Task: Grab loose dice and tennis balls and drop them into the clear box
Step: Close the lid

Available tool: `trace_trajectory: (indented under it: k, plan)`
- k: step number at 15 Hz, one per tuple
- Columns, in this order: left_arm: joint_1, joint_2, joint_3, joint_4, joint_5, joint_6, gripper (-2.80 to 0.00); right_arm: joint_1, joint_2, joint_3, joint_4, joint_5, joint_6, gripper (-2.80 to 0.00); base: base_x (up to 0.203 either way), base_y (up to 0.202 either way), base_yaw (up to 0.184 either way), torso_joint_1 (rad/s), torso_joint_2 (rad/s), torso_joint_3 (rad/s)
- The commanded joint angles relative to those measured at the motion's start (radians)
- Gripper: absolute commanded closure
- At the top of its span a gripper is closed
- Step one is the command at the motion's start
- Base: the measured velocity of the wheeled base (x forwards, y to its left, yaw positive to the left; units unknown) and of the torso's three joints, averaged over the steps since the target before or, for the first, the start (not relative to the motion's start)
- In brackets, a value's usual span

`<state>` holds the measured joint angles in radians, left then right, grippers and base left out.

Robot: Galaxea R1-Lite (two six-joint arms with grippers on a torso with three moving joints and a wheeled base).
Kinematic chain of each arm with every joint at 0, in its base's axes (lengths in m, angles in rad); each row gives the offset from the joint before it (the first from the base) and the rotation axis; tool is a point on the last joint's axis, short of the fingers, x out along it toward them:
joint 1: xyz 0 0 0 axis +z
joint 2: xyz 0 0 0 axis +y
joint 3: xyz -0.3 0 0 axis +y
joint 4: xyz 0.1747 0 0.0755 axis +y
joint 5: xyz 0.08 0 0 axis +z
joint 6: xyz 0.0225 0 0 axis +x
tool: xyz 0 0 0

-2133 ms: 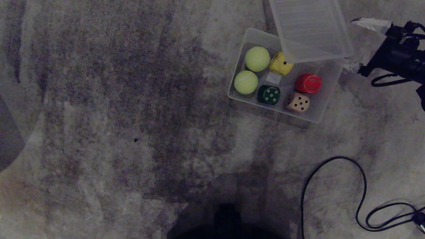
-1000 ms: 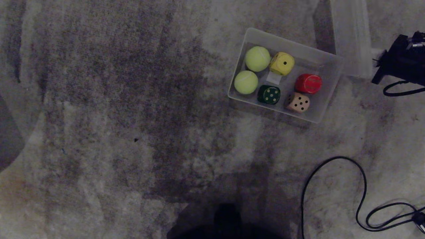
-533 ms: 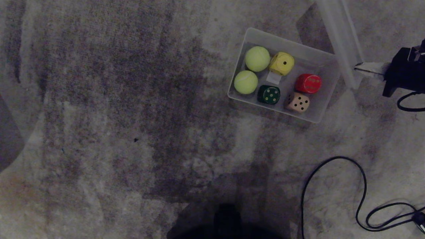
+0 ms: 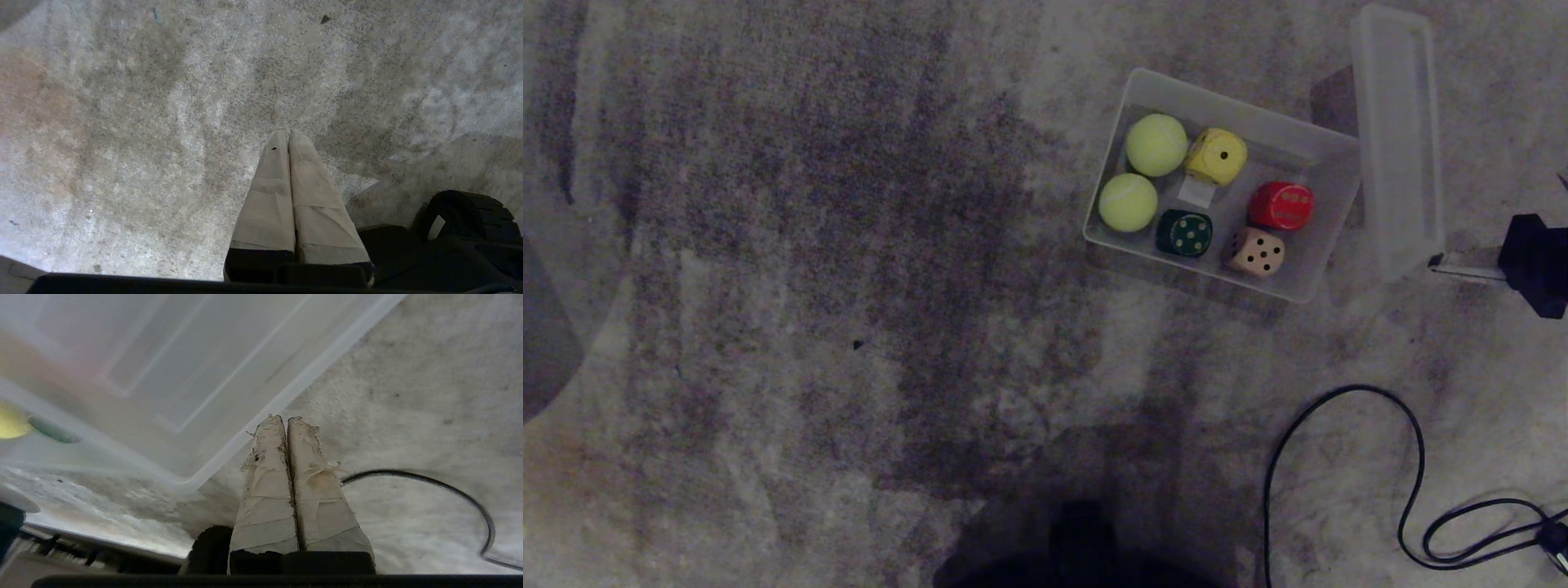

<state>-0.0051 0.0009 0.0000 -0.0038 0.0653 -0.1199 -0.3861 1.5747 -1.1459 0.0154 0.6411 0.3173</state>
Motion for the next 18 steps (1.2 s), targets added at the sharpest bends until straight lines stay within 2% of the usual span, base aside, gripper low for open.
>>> trace_trajectory:
  k: [1,5,6,7,10,13,14,18]
  plan:
    - [0.0,0.001,0.002,-0.001,0.001,-0.001,0.0,-0.029,-0.073,0.016,0.005,0.002,-0.001,0.0,0.0,0.0,0.0,0.0,0.0,0.0]
    - [0.0,0.001,0.002,-0.001,0.001,-0.001,0.0,-0.048,-0.146,0.093,0.014,-0.004,-0.001,0.0,0.0,0.0,0.0,0.0,0.0,0.0]
    - [0.001,0.001,0.002,-0.001,0.001,-0.001,0.0,-0.046,-0.156,0.136,0.009,-0.006,0.004,-2.8,0.0,0.0,0.0,0.0,0.0,0.0]
    - [0.0,0.001,0.002,-0.001,0.001,-0.001,0.0,-0.038,-0.161,0.165,0.006,-0.007,0.025,-2.8,0.0,0.0,0.0,0.0,0.0,0.0]
    - [-0.001,0.001,0.002,-0.001,0.001,-0.001,0.0,-0.022,-0.152,0.215,-0.043,-0.009,0.226,-2.8,0.0,0.0,0.0,0.0,0.0,0.0]
    - [0.0,0.001,0.002,-0.001,0.001,-0.001,0.0,-0.021,-0.123,0.323,-0.319,-0.029,0.398,-2.8,0.0,0.0,0.0,0.0,0.0,0.0]
    - [0.001,0.001,0.002,-0.001,0.001,-0.001,0.0,-0.021,-0.106,0.344,-0.403,-0.039,0.483,-2.8,0.0,0.0,0.0,0.0,0.0,0.0]
    - [0.0,0.001,0.002,-0.001,0.001,-0.001,0.0,-0.012,-0.026,0.37,-0.681,-0.099,0.744,-2.8,0.0,0.0,0.0,0.0,0.0,0.0]
